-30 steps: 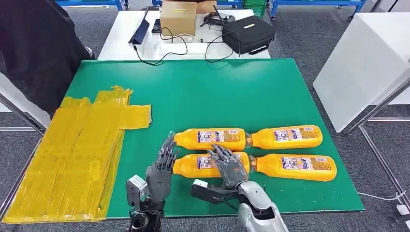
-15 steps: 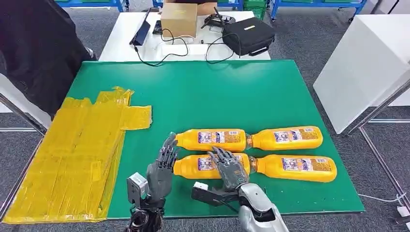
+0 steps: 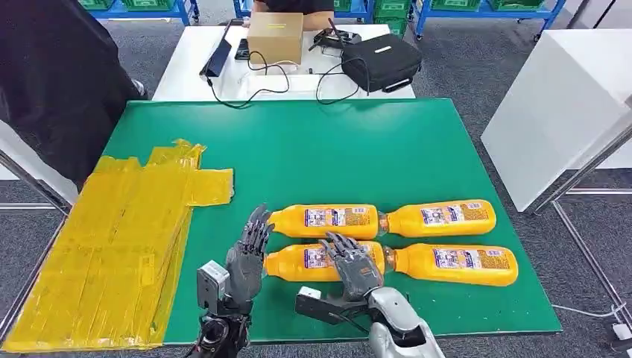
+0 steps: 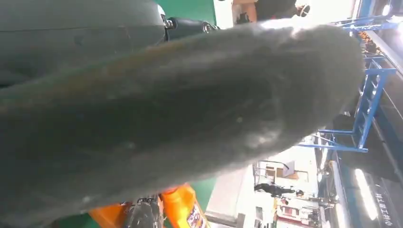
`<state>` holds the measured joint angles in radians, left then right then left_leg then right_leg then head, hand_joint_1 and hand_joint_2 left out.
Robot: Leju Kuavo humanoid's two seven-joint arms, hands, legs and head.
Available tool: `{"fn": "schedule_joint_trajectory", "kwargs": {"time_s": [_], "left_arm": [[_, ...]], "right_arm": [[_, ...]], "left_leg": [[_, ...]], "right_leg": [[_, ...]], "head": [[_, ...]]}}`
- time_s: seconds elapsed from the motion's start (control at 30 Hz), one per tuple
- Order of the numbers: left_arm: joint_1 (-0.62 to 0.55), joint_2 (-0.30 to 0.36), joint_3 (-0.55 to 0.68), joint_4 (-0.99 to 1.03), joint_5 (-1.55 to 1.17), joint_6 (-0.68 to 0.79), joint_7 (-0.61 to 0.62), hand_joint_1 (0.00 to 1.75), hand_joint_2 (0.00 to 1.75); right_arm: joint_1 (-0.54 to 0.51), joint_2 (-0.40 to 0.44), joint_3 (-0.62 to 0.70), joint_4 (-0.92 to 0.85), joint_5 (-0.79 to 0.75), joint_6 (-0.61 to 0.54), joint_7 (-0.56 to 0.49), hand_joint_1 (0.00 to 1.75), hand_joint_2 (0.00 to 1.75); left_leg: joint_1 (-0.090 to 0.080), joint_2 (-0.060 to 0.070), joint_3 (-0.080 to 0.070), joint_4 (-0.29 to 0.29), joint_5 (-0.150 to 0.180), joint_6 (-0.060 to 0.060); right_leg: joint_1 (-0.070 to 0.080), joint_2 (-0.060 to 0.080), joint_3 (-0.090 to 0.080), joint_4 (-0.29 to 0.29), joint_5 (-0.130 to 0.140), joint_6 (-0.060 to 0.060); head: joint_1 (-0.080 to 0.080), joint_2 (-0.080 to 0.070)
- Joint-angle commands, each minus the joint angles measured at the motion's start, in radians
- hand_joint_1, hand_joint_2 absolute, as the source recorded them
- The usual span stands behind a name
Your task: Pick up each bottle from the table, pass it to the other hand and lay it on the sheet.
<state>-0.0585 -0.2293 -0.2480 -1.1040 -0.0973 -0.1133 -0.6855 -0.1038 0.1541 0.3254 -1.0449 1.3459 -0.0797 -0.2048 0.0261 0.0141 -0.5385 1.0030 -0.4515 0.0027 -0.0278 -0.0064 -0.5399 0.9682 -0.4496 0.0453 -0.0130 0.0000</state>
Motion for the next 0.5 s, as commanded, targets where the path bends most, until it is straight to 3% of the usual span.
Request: {"fn": "schedule_joint_trajectory", "kwargs": {"time_s": [0.03,0.07,0.1,0.17,0.2,0.3,0.4,0.47,0.5], "left_arm": [[-0.006,0.041,-0.028,0.054,0.013,-0.004,-0.013,0.0,0.0],[-0.003,0.042,-0.028,0.049,0.015,-0.005,-0.013,0.0,0.0],[0.001,0.042,-0.029,0.043,0.015,-0.002,-0.013,0.0,0.0],[0.005,0.041,-0.032,0.04,0.013,0.001,-0.013,0.0,0.0],[0.013,0.04,-0.037,0.03,0.012,0.007,-0.013,0.0,0.0],[0.021,0.04,-0.054,0.012,0.015,0.009,-0.013,0.0,0.0],[0.02,0.033,-0.06,0.028,0.015,0.008,-0.013,0.0,0.0],[0.016,0.032,-0.064,0.026,0.015,0.011,-0.013,0.0,0.0],[0.01,0.031,-0.064,0.029,0.014,0.014,-0.013,0.0,0.0]], "right_arm": [[0.129,-0.063,-0.032,0.182,-0.023,0.054,0.035,0.0,1.75],[0.132,-0.064,-0.03,0.184,-0.024,0.053,0.037,0.0,1.75],[0.138,-0.069,-0.027,0.181,-0.025,0.052,0.038,0.0,1.75],[0.152,-0.08,-0.025,0.177,-0.023,0.048,0.04,0.0,1.75],[0.172,-0.094,-0.015,0.149,-0.011,0.036,0.053,0.0,1.75],[0.204,-0.108,-0.011,0.098,-0.016,0.059,0.074,0.0,1.75],[0.235,-0.116,-0.016,0.069,-0.024,0.079,0.097,0.0,1.75],[0.252,-0.123,-0.02,0.045,-0.038,0.088,0.103,0.0,1.75],[0.255,-0.128,-0.021,0.044,-0.045,0.097,0.107,0.0,1.75]], "left_leg": [[0.001,-0.008,-0.014,0.003,0.005,0.001],[0.001,-0.005,-0.006,0.003,0.002,0.001],[0.001,-0.008,-0.014,0.003,0.004,0.001],[0.001,-0.009,-0.014,0.002,0.005,0.001],[0.001,-0.006,-0.005,0.002,0.002,0.0],[0.001,-0.012,-0.018,0.001,0.006,0.001],[0.001,-0.01,-0.005,0.004,0.0,0.001],[0.001,-0.013,-0.015,0.005,0.003,0.002],[0.0,-0.012,-0.006,0.002,0.002,0.002]], "right_leg": [[0.001,-0.007,-0.01,0.001,0.003,-0.003],[0.001,-0.004,-0.004,0.002,0.001,-0.003],[0.001,-0.007,-0.011,0.002,0.002,-0.004],[0.001,-0.007,-0.01,0.0,0.003,-0.004],[0.001,-0.005,-0.003,0.001,0.0,-0.003],[0.001,-0.01,-0.013,-0.001,0.003,-0.004],[0.001,-0.009,-0.001,0.001,-0.004,0.0],[0.001,-0.012,-0.008,0.001,-0.001,-0.001],[0.0,-0.012,-0.001,-0.001,-0.004,0.0]], "head": [[0.0,0.0],[0.0,0.0],[0.0,0.0],[0.0,0.0],[0.0,0.0],[0.0,0.0],[0.0,0.0],[0.0,0.0],[0.0,0.0]]}}
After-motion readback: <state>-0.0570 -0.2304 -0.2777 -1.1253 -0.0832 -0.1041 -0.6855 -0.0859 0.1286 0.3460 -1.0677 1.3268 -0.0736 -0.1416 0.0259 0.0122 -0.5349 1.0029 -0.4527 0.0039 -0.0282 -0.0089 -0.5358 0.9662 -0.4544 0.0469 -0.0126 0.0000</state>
